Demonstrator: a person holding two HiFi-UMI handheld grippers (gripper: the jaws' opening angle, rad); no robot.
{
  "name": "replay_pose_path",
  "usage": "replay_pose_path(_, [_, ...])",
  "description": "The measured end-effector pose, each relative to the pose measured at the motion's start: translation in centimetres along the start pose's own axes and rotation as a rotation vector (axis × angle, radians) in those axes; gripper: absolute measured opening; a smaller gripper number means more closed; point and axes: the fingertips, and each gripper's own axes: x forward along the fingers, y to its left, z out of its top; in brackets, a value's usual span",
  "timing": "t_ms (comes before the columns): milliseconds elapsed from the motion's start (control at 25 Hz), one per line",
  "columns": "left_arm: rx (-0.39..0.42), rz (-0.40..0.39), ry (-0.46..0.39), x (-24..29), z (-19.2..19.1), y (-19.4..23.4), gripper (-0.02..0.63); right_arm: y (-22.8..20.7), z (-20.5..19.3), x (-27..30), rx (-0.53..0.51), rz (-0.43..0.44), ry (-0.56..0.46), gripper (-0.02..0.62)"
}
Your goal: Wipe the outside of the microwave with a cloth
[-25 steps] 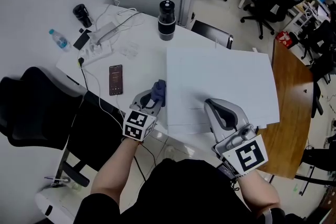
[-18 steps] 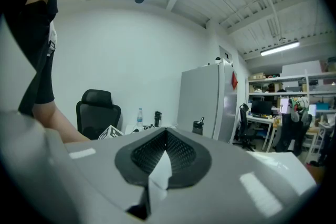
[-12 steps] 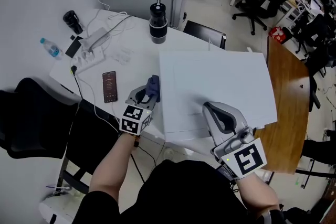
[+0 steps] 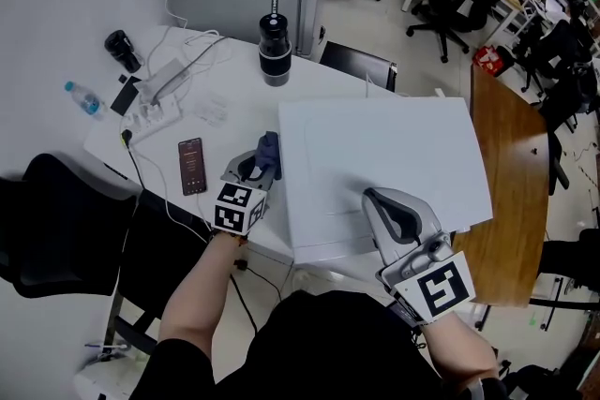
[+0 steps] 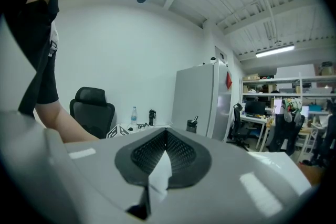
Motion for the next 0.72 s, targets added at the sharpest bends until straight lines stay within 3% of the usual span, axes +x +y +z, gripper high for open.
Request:
replay_pose_path(360, [-0.004, 0.018, -0.026, -0.4, 1.5, 0.9, 0.101, -0.2, 0.1, 0.0, -0.009, -0.001, 0.001, 0.002])
replay_pose_path(600, [0.057, -0.002, -0.12, -4.0, 6.5, -0.8, 0.103, 0.1, 0.9, 0.1, -0.006, 0.029, -0.016, 0.003])
replay_pose_path(720, [0.106, -0.023, -0.175, -6.8, 9.5, -2.4, 0.103, 1.0, 1.2, 0.3, 0.0, 0.078, -0.025, 0.058])
